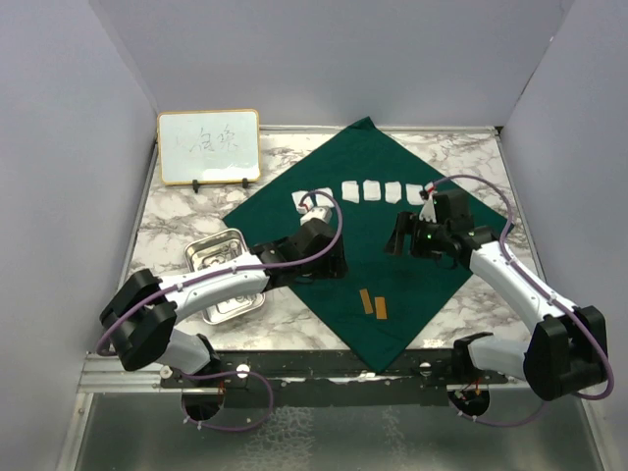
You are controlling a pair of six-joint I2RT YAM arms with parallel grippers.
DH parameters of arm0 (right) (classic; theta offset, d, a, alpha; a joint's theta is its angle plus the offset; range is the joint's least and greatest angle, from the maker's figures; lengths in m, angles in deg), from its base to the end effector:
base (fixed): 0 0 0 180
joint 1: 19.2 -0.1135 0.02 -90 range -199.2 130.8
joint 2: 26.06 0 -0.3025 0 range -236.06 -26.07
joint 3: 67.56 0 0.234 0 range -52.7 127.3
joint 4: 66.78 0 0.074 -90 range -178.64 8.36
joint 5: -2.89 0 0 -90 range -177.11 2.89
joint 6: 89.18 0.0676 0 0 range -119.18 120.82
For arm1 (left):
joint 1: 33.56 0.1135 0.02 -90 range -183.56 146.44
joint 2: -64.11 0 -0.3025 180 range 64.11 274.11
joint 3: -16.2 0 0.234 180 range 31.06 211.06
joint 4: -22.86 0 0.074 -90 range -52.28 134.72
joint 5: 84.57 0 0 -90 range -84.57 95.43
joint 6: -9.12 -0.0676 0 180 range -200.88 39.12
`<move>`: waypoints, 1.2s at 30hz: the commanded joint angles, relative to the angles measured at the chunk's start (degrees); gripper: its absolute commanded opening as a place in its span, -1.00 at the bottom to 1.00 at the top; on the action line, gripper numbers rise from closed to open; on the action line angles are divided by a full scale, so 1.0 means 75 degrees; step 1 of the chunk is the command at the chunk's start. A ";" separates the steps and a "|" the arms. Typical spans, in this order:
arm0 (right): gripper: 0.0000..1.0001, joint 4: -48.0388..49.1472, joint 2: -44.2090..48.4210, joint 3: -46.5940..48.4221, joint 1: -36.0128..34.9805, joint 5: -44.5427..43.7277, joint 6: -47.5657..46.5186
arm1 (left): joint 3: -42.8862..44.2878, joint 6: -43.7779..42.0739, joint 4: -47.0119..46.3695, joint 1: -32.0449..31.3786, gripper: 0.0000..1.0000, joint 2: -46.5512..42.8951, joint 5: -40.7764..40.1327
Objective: Prepare the surgical pack
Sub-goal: Pick up the medical item from the surgical kit.
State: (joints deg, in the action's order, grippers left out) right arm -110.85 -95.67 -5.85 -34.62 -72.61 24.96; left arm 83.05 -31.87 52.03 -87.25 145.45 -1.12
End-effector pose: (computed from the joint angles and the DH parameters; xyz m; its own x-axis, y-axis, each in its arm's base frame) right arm 0.2194 0.0781 0.2550 -0.8590 0.1738 -0.4815 -0.0601 0.8999 0.4319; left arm 0.1857 -0.2397 0.2565 -0.8355 -0.1293 -0.5340 0.1845 0.8494 -0.4944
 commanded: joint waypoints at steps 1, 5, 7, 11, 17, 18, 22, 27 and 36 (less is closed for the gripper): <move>0.61 -0.0349 0.0290 -0.0502 -0.0135 0.1085 0.0101 | -0.0244 -0.0335 -0.0142 0.0280 0.32 -0.0251 -0.0165; 0.35 -0.0458 -0.0114 -0.0663 -0.0807 0.1343 0.0252 | -0.0523 -0.0397 -0.0343 0.0424 0.32 -0.0398 0.0012; 0.29 -0.0320 -0.0249 -0.0763 -0.1232 0.1199 0.0278 | -0.0673 -0.0416 -0.0422 0.0539 0.32 -0.0583 0.0041; 0.17 0.0140 -0.0502 -0.0806 -0.1482 0.1344 0.0296 | -0.1021 -0.0394 -0.0591 0.0769 0.33 -0.0993 0.0201; 0.02 0.0849 -0.1192 -0.1070 -0.1477 0.1868 0.0416 | -0.1221 -0.0383 -0.0541 0.0961 0.33 -0.1321 0.0325; 0.00 0.0964 -0.1256 -0.1152 -0.1482 0.1879 0.0445 | -0.1224 -0.0383 -0.0537 0.0985 0.33 -0.1340 0.0349; -0.12 0.1339 -0.1499 -0.1363 -0.1482 0.2146 0.0449 | -0.1193 -0.0432 -0.0591 0.1017 0.33 -0.1314 0.0474; -0.26 0.1567 -0.1584 -0.1500 -0.1478 0.2161 0.0323 | -0.1088 -0.0481 -0.0602 0.1053 0.33 -0.1125 0.0598; -0.45 0.1616 -0.1759 -0.1394 -0.1483 0.2132 0.0159 | -0.1106 -0.0477 -0.0626 0.1087 0.33 -0.1109 0.0676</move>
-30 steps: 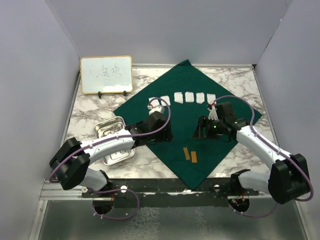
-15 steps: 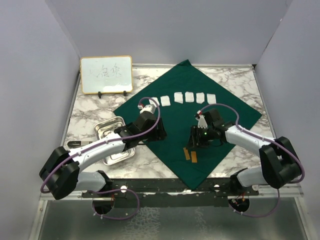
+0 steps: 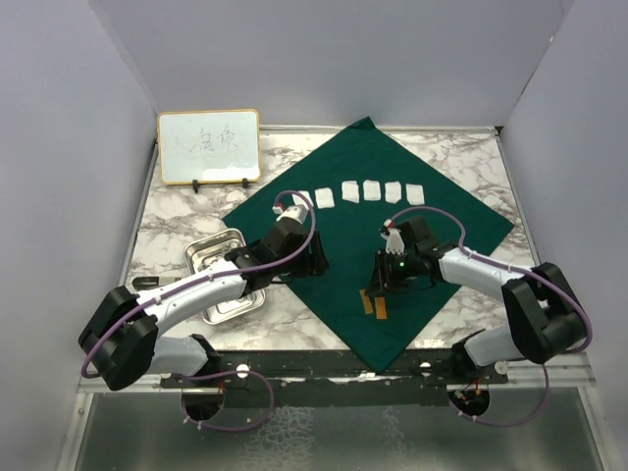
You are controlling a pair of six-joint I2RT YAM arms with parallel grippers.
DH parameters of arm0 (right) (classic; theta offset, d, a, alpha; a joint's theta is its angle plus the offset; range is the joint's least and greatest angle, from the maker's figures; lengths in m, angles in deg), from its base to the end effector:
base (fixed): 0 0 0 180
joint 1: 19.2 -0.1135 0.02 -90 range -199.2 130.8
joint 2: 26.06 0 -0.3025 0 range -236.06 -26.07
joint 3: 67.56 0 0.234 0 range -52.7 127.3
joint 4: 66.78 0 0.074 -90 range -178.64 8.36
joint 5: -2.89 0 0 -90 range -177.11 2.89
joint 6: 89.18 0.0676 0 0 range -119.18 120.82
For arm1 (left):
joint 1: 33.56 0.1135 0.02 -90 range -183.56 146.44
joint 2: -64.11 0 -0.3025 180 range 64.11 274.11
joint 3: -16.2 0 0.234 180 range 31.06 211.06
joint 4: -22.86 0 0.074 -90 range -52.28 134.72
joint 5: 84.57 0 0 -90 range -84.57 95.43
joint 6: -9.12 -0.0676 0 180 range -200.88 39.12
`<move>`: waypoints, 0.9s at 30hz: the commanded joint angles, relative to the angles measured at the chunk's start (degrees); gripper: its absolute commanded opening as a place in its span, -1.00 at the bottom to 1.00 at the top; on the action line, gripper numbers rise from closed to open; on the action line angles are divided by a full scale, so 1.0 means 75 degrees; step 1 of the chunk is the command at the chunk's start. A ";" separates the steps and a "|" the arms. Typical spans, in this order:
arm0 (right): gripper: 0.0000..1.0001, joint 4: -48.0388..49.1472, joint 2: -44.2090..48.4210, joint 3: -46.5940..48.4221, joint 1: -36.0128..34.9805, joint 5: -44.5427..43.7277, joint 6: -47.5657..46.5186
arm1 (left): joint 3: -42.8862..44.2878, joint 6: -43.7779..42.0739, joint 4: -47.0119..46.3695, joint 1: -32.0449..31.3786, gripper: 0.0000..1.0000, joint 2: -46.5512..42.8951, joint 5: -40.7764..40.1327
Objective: Prepare the surgical pack
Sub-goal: Pick up the medical item from the surgical kit.
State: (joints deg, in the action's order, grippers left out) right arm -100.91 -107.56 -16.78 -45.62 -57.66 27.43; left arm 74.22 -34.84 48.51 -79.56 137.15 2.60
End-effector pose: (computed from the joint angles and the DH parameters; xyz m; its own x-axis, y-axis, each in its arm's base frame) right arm 0.1938 0.1334 0.1729 -0.9822 -0.0524 -0.1806 -0.1506 0.7945 0.5883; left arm 0.1866 -0.1884 0.2500 -0.8127 -0.1934 -0.5497 0.1548 0.8378 -0.5236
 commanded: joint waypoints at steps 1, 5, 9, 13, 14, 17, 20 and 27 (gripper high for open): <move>-0.46 0.0315 -0.0261 0.0031 -0.0014 0.0145 -0.0193 | 0.0070 -0.0075 -0.0160 0.0066 0.33 0.0000 0.0190; -0.51 0.0426 -0.0426 -0.0078 -0.0017 0.0090 -0.0200 | 0.0070 -0.0080 -0.0161 0.0098 0.33 -0.0011 0.0218; -0.54 0.0086 -0.0251 -0.0015 -0.0156 -0.0787 0.0066 | 0.0086 -0.0092 -0.0113 0.0160 0.33 -0.0055 0.0232; -0.53 -0.0244 -0.0017 0.0036 -0.0431 -0.1635 0.0368 | 0.0048 -0.0114 -0.0111 0.0241 0.34 -0.0122 0.0242; -0.53 -0.0334 -0.0053 0.0092 -0.0525 -0.1796 0.0420 | 0.0036 -0.0124 -0.0130 0.0271 0.34 -0.0126 0.0254; -0.53 -0.0355 -0.0215 0.0177 -0.0733 -0.1869 0.0519 | 0.0040 -0.0161 -0.0150 0.0356 0.34 -0.0110 0.0341; -0.54 -0.0178 -0.0318 0.0122 -0.0793 -0.1671 0.0627 | 0.0026 -0.0194 -0.0145 0.0382 0.34 -0.0146 0.0377; -0.73 -0.0170 -0.0456 0.0178 -0.0881 -0.1945 0.0858 | -0.0145 -0.0170 -0.0086 0.0477 0.34 -0.0450 0.0354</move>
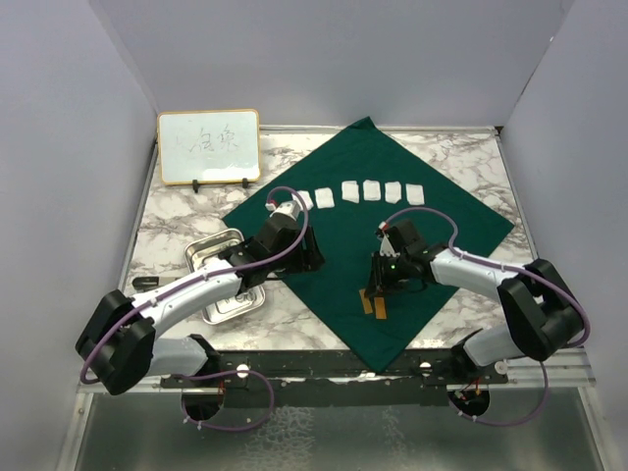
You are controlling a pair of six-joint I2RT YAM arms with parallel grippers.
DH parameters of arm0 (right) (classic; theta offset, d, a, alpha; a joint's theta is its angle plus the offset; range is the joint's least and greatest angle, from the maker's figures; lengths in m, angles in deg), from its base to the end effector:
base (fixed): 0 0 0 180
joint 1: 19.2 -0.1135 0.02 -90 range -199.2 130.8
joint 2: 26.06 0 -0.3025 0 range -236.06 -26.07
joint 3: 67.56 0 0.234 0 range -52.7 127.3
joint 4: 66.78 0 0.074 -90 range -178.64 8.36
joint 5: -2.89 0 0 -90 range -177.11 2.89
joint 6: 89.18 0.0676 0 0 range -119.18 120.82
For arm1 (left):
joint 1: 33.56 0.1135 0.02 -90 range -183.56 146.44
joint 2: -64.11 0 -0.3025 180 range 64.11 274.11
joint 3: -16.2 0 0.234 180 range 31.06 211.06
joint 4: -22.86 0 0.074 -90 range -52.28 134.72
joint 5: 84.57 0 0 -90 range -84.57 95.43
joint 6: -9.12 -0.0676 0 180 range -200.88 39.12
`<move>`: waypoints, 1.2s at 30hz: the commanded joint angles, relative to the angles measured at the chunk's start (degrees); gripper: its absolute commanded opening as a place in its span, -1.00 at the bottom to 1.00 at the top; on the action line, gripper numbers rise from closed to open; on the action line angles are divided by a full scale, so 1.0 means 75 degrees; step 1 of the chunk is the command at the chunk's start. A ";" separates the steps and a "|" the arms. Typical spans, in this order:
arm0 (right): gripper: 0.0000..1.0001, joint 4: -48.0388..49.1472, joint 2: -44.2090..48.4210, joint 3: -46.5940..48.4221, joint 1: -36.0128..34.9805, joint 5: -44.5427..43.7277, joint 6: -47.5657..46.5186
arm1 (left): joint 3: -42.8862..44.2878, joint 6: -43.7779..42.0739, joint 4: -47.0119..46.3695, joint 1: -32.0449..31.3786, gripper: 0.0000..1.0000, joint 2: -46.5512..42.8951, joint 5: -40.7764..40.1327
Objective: Prepare the surgical pack
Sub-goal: Pick up the medical item from the surgical kit.
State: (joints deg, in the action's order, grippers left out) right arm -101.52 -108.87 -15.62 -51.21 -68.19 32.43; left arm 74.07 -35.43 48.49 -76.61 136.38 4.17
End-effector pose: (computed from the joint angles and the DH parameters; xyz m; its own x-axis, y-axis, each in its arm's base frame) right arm 0.1919 0.1458 0.1679 -0.9800 -0.0279 -0.1969 -0.1189 0.8757 0.4679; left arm 0.1932 -0.1784 0.2524 -0.8073 -0.2208 -0.5472 0.1352 0.8335 -0.5358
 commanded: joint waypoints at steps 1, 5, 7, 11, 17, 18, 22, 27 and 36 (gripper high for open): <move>-0.77 -0.0103 -0.0354 0.0033 -0.0147 -0.0593 0.0227 | -0.0131 -0.0095 -0.0083 0.0099 0.34 -0.0372 0.0144; -0.80 -0.0144 -0.0395 0.0068 -0.0223 -0.0579 0.0318 | -0.0132 -0.0096 -0.0050 0.0137 0.34 -0.0425 0.0153; -0.78 -0.0178 -0.0283 0.0075 -0.0249 -0.0532 0.0348 | -0.0115 -0.0107 -0.0044 0.0150 0.34 -0.0426 0.0167; -0.66 -0.0249 -0.0247 0.0137 -0.0277 -0.0568 0.0417 | -0.0109 -0.0100 -0.0095 0.0178 0.34 -0.0371 0.0199; -0.60 -0.0174 -0.0351 0.0053 -0.0365 -0.0675 0.0498 | -0.0106 -0.0112 -0.0146 0.0185 0.34 -0.0305 0.0295; -0.61 -0.0175 -0.0379 0.0036 -0.0381 -0.0767 0.0522 | -0.0108 -0.0118 -0.0142 0.0194 0.35 -0.0308 0.0286; -0.80 -0.0132 -0.0490 -0.0012 -0.0406 -0.0924 0.0578 | -0.0109 -0.0132 -0.0120 0.0214 0.35 -0.0343 0.0291; -0.98 0.0060 0.0006 -0.0019 -0.0396 -0.0550 0.0879 | -0.0134 -0.0142 -0.0070 0.0243 0.35 -0.0400 0.0276; -0.98 0.1029 0.0503 -0.0362 -0.0385 0.0539 0.1223 | -0.0477 0.0156 -0.0407 0.0417 0.35 -0.0504 0.0713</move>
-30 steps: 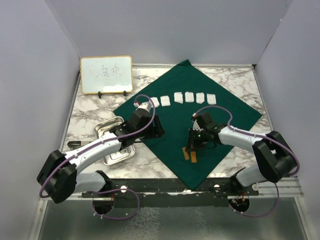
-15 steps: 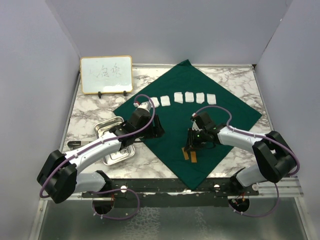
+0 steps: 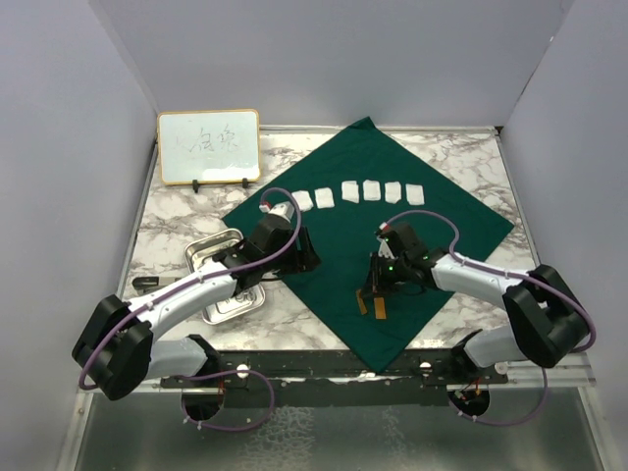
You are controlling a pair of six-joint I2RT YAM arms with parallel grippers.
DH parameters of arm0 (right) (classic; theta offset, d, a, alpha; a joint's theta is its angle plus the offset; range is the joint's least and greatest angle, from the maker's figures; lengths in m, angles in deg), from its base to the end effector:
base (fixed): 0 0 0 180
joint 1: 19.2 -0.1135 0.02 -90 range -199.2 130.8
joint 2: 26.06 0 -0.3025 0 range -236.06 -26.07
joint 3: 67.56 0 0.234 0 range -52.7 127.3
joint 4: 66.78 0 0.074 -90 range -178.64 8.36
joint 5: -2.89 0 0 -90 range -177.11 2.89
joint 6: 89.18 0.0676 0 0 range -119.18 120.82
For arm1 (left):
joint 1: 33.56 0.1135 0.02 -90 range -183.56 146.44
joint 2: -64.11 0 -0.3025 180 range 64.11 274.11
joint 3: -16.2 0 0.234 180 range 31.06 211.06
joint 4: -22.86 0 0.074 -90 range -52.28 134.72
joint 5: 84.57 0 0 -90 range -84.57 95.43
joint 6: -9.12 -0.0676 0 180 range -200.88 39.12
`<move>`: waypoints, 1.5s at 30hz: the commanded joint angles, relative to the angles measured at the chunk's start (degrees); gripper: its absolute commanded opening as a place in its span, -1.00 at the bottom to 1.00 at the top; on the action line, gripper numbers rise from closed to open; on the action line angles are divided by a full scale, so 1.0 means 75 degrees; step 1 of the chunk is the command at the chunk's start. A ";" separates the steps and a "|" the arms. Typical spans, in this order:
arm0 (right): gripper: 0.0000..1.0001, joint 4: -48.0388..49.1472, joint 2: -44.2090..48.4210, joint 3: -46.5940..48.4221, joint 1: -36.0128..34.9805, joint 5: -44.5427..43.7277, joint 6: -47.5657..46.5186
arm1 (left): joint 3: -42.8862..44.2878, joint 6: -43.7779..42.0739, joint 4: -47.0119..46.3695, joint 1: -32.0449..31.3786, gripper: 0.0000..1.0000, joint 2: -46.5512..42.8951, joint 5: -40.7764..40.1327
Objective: Prepare the surgical pack
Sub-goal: Pick up the medical item from the surgical kit.
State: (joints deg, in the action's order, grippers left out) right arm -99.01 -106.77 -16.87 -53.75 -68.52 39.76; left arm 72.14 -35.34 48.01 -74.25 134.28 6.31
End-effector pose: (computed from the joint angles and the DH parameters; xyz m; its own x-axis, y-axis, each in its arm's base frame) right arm 0.1839 0.1528 0.1728 -0.9816 0.0474 -0.1848 -0.0551 0.8572 0.5121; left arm 0.1917 -0.1662 0.2507 -0.8087 -0.2459 -0.5344 0.1195 0.8208 -0.5585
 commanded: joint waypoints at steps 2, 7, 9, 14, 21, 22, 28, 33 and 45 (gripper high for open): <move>-0.98 0.0710 0.0346 -0.0224 -0.0046 0.0582 0.0283 | -0.0317 0.0232 -0.0470 0.0139 0.35 -0.0238 0.0595; -0.98 0.0684 0.0678 -0.0201 0.0027 0.0527 0.0275 | -0.0516 0.0351 -0.0857 0.0229 0.35 -0.0239 0.0995; -0.98 0.0639 0.0753 -0.0170 0.0125 0.0599 0.0211 | -0.0582 0.0404 -0.1047 0.0298 0.35 -0.0230 0.1217; -0.98 0.0501 0.0928 0.0037 0.0252 0.0652 0.0036 | -0.0629 0.0434 -0.1154 0.0443 0.35 -0.0353 0.1282; -0.72 -0.0518 0.0396 0.0256 0.0251 0.0656 -0.0588 | -0.0685 0.0495 -0.1573 0.0462 0.40 -0.0049 0.1990; -0.65 -0.0615 0.0360 0.0205 0.0256 0.0625 -0.0617 | -0.0756 0.0547 -0.1826 0.0433 0.39 0.0025 0.2201; -0.35 -0.0312 0.0625 -0.0236 0.0387 0.0760 -0.0456 | -0.0334 0.0432 -0.2126 -0.0212 -0.17 0.1395 0.3080; -0.48 0.0129 0.0482 -0.0621 0.0572 0.1073 -0.0430 | 0.0095 0.0650 -0.2483 -0.0806 -0.53 0.2413 0.3269; -0.55 0.0901 0.0441 -0.0974 0.0812 0.1873 -0.0443 | 0.0638 0.0983 -0.2854 -0.1430 -0.95 0.3761 0.3508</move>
State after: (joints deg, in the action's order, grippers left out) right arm -95.77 -103.17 -23.97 -47.85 -57.50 36.67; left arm 75.44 -28.81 28.29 -84.28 160.75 31.38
